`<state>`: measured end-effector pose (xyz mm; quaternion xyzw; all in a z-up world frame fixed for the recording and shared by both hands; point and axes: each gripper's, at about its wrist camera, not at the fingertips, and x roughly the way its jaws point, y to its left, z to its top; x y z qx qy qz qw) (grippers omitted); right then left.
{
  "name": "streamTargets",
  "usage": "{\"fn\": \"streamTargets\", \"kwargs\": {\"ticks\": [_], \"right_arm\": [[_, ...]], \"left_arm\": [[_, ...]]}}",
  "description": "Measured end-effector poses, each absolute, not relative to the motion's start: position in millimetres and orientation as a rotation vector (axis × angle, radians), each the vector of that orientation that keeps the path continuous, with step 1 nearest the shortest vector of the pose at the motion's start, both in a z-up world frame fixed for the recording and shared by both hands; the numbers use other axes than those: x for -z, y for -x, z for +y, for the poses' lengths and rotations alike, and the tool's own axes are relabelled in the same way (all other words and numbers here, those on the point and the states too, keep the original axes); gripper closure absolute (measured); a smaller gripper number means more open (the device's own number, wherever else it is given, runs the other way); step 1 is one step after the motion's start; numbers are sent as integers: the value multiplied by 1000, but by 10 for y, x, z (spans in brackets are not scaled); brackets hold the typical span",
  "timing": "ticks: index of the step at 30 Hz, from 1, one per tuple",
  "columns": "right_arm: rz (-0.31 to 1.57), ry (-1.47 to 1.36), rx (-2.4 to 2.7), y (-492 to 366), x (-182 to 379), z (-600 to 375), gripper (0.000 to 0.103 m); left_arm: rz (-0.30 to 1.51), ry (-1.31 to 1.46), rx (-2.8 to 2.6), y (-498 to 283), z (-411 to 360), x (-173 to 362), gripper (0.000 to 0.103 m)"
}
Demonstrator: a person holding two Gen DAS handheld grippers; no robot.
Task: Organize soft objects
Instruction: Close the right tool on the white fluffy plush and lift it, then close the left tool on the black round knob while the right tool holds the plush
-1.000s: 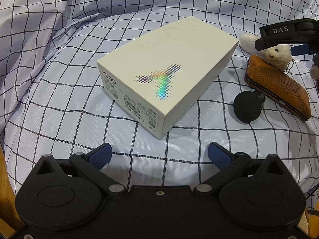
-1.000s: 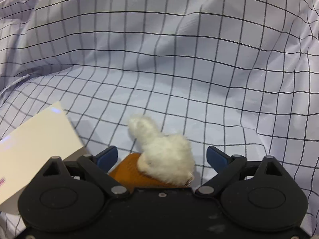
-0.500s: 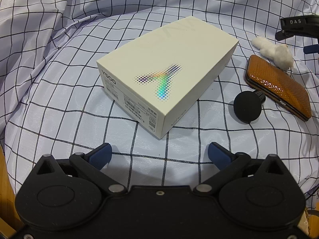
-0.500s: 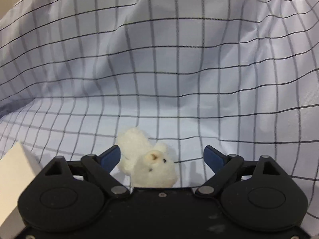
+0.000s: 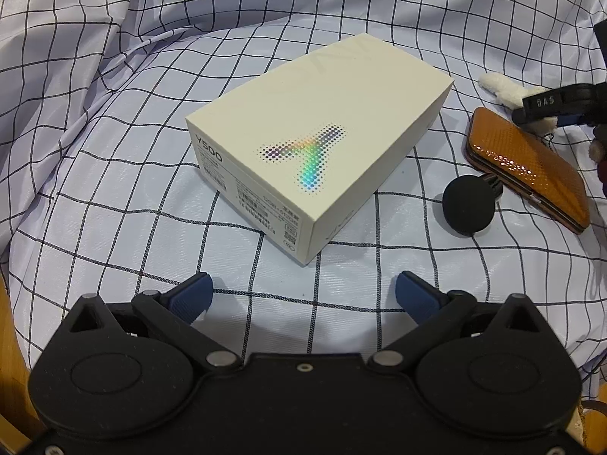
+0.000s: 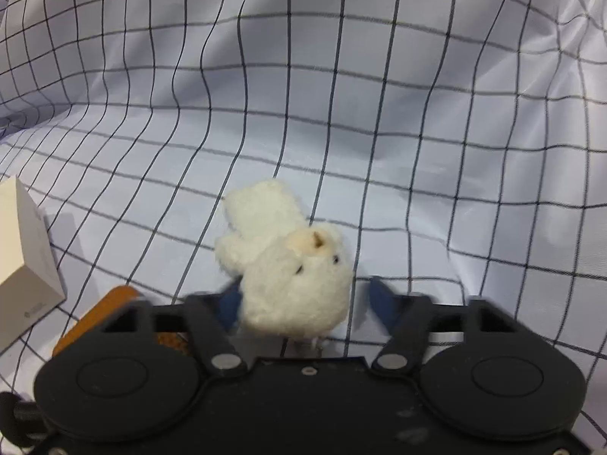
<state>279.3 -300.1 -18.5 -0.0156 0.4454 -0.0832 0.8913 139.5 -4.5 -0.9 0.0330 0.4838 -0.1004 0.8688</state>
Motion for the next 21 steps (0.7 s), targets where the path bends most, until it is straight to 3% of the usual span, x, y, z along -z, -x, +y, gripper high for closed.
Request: {"fn": "streamTargets", "kwargs": {"ticks": [5,14,21], "right_arm": [[900,1,187,-2727,88,-3022,60],[783,-63,265,-2179,-443,-3006,60],[753,-95,328,-1562,-525,-2980,60]], "left_arm": [[1011,-52,244,-1307,-48,-62,9],[928,-92,346,-1104,-349,-423,9],[966,11,367,-1258,-675,-438,9]]}}
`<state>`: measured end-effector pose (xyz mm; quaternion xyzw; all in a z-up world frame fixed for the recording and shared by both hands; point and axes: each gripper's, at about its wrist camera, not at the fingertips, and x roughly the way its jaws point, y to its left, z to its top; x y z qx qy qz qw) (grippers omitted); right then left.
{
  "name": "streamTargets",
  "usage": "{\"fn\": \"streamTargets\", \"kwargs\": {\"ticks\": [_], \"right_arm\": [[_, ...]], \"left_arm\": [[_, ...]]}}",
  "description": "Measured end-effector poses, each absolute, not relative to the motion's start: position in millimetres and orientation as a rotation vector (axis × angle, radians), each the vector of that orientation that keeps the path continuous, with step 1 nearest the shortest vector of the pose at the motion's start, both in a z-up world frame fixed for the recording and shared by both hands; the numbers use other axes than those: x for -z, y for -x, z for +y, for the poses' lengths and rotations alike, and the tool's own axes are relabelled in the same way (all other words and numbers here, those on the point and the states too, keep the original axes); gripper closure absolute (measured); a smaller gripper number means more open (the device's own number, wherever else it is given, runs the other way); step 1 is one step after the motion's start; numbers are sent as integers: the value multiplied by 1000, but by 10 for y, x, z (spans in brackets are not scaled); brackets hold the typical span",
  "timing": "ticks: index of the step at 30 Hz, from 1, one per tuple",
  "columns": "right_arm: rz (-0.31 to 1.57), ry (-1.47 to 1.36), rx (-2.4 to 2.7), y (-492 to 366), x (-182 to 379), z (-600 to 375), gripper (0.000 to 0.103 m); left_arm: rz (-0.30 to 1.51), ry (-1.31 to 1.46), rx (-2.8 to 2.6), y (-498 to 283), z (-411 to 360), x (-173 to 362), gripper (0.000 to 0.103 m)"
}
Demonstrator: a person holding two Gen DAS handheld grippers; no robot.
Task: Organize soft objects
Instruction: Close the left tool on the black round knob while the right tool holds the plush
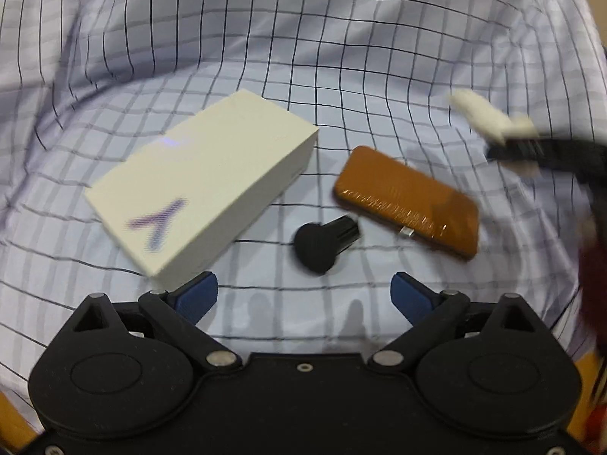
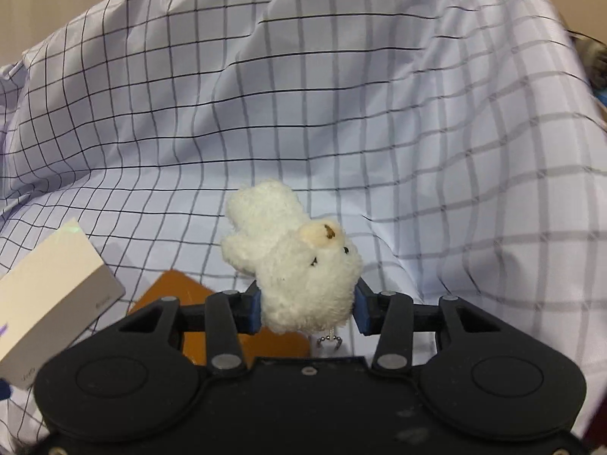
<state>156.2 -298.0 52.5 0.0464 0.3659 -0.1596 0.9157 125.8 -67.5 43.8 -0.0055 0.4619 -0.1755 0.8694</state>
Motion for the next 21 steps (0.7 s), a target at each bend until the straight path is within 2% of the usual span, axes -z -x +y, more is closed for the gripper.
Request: {"fn": "streamTargets", "kwargs": {"ticks": [4,16,18,20,21], "right_arm": [[728,-92,381,-1270,-511,-2937,60],[743,-68,417,-841,-401,-2905,60],[748,-69,417,-796,-386,-2892,60],[757,-79,411,-748,-372,-2880,60],[762,-83,407,-734,-370,-2871,60]], "left_arm": [[1007,123,283,-1402,-858,-385,9],[1023,164,50,-1662,-1182,-157,9],[1027,159,37,-1679,-1214,-120,12],[1039,156,35,-1710,-1237,-70,25],[1049,158,35,-1718,-1253,-54,28]]}}
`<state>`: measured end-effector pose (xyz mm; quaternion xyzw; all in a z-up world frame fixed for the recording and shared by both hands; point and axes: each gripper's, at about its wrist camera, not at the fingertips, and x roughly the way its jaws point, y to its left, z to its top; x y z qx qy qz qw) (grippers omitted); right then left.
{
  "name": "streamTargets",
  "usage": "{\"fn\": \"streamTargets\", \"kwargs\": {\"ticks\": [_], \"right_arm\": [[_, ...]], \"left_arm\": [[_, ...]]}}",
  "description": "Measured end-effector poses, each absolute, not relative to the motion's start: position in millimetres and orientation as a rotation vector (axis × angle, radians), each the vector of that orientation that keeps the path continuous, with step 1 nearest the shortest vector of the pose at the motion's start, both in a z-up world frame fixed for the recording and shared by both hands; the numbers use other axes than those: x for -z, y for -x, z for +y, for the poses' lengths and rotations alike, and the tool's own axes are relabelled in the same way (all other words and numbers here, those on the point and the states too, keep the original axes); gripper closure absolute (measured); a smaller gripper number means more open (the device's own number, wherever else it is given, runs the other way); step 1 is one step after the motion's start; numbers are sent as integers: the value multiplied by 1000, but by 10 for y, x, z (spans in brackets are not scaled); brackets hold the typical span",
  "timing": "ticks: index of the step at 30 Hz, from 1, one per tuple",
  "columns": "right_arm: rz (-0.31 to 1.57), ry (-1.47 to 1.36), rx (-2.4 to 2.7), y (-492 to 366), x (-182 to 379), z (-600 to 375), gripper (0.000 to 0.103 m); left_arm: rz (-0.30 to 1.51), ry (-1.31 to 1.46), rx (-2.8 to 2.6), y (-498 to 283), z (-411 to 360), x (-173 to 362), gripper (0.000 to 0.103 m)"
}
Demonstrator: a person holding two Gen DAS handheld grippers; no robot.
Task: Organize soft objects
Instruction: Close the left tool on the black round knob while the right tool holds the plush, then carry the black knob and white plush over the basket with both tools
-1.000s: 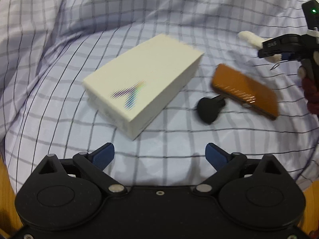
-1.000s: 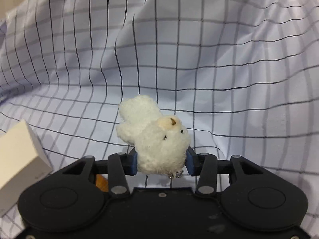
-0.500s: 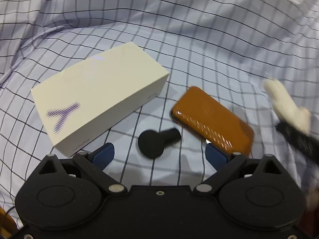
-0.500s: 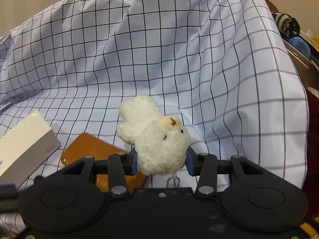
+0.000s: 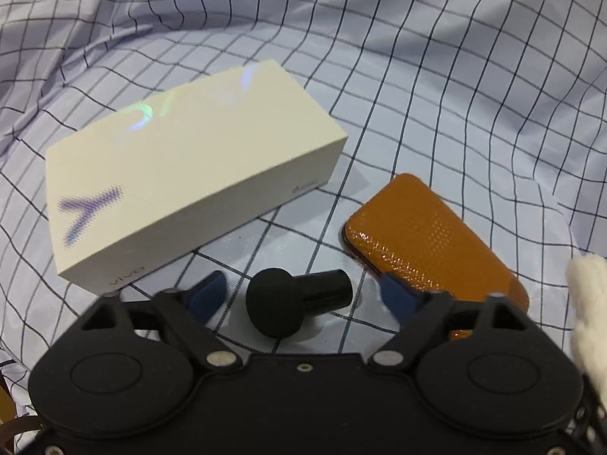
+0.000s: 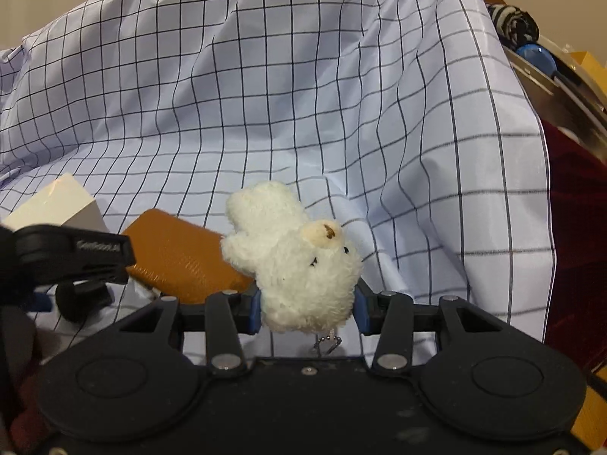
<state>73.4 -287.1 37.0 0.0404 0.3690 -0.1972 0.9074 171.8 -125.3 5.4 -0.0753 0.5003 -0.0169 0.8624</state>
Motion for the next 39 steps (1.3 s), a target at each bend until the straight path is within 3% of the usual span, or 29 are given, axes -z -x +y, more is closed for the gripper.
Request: {"fn": "streamTargets", "kwargs": {"ticks": [5,16,39], "right_arm": [[778,-107,387,-659,-354,-2810,60],[779,-117,372,-422,-458,-2668,60],[643,-84,207,915,-902,-1922,59]], "left_arm": [[1036,118,53,-1695,-1281,-27,48],[1025,121,186,-1505,-1019,-265,48],[889,71,303,-11,-32,-818,48]]}}
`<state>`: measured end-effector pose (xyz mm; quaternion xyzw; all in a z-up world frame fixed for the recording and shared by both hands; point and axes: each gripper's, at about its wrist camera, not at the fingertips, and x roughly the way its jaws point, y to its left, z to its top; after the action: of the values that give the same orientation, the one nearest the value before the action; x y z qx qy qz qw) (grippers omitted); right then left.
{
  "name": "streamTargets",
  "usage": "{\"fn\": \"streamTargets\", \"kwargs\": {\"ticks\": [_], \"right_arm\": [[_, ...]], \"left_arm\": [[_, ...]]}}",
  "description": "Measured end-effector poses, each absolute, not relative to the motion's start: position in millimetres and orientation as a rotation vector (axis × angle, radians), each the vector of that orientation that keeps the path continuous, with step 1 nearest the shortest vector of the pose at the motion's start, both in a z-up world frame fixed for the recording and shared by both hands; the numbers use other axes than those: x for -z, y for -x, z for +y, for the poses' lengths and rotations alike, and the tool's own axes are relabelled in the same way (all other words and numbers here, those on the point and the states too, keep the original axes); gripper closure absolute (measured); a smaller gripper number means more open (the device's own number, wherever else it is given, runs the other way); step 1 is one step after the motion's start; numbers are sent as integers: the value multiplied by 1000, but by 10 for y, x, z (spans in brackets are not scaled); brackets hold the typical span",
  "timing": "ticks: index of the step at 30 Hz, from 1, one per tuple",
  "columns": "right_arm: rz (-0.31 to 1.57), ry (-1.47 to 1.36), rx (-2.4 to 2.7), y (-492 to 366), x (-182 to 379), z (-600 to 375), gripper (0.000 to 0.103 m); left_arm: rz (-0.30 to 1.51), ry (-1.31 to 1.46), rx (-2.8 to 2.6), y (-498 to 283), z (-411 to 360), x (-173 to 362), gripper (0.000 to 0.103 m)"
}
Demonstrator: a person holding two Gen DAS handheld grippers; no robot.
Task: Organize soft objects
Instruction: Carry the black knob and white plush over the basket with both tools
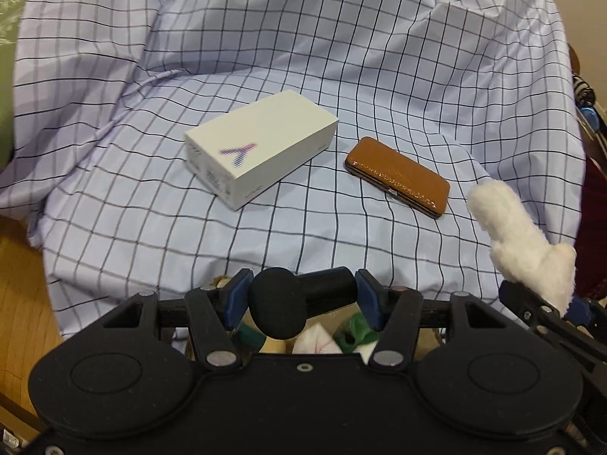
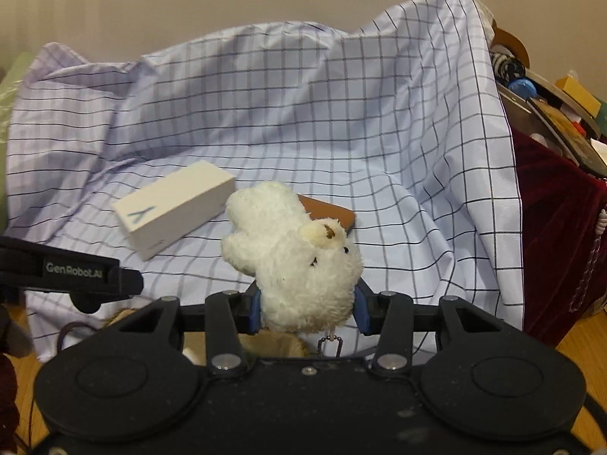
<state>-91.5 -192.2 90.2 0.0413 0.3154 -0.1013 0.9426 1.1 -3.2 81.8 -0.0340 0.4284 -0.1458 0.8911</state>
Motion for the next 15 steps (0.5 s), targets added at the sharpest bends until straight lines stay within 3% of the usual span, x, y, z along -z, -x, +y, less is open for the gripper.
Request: {"fn": "streamTargets", "kwargs": {"ticks": [15], "right_arm": [[557,-106,129,1707,-1044,-1626,59]], "left_arm": [[785,31,310,776,134,-868,48]]}}
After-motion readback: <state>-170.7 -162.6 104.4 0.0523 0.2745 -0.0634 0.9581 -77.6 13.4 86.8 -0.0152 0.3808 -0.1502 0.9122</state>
